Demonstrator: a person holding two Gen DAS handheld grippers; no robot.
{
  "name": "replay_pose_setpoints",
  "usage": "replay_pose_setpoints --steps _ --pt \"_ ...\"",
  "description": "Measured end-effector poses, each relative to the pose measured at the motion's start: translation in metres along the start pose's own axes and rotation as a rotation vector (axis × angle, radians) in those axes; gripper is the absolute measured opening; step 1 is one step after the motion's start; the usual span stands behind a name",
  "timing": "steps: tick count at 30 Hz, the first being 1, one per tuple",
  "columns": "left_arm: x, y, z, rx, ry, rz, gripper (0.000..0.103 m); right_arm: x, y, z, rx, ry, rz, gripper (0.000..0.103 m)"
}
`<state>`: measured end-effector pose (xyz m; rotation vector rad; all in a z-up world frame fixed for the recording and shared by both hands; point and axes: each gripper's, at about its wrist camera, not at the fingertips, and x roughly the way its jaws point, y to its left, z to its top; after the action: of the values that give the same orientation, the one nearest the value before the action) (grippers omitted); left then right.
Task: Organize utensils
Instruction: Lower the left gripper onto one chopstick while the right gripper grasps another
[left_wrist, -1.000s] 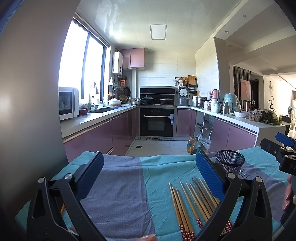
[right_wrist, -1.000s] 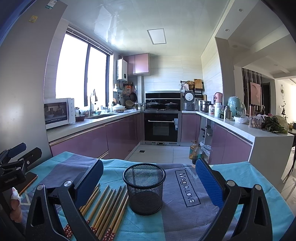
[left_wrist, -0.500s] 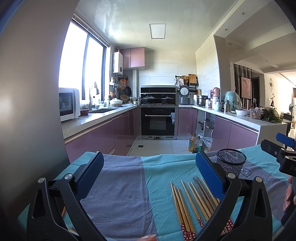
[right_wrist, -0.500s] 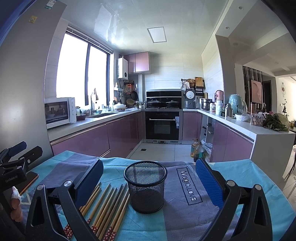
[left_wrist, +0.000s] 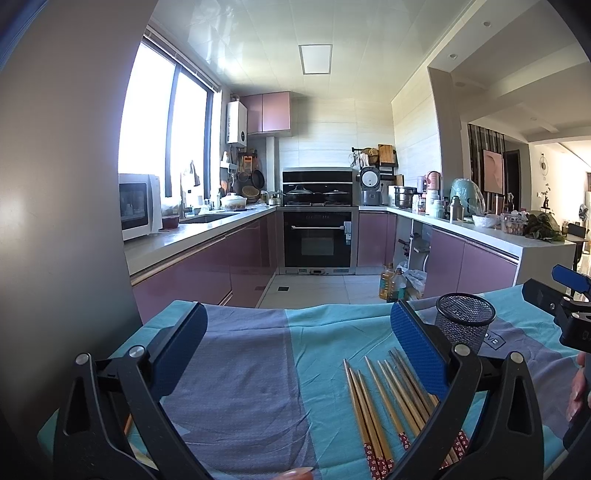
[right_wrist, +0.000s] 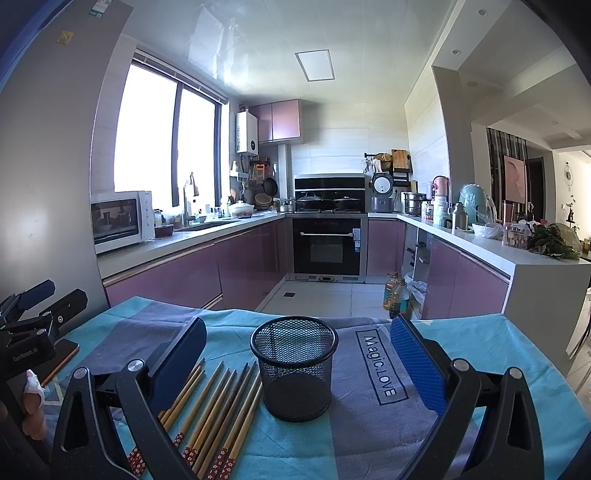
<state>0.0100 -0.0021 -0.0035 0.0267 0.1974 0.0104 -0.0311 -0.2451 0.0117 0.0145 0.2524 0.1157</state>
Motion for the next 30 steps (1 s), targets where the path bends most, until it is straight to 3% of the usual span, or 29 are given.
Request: replay_pose_setpoints --steps 10,15,19,25,30 --pt "0.008 0.002 -0.001 0.008 0.036 -0.007 0.098 0.007 0.005 -0.006 -0.010 0.076 0.055 0.097" --pt "0.021 0.003 -0.008 0.027 0.109 -0.038 0.098 0.025 0.009 -0.022 -0.028 0.213 0.105 0.097" --pt "0.042 0.001 -0.018 0.055 0.224 -0.066 0.098 0.047 0.021 -0.039 -0.072 0.358 0.137 0.096" --pt "0.073 -0.008 -0.039 0.103 0.371 -0.135 0.090 0.075 0.033 -0.059 -0.078 0.518 0.174 0.071" --pt "0.100 -0.021 -0.064 0.133 0.475 -0.175 0.087 0.085 0.040 -0.068 -0.059 0.580 0.190 0.061"
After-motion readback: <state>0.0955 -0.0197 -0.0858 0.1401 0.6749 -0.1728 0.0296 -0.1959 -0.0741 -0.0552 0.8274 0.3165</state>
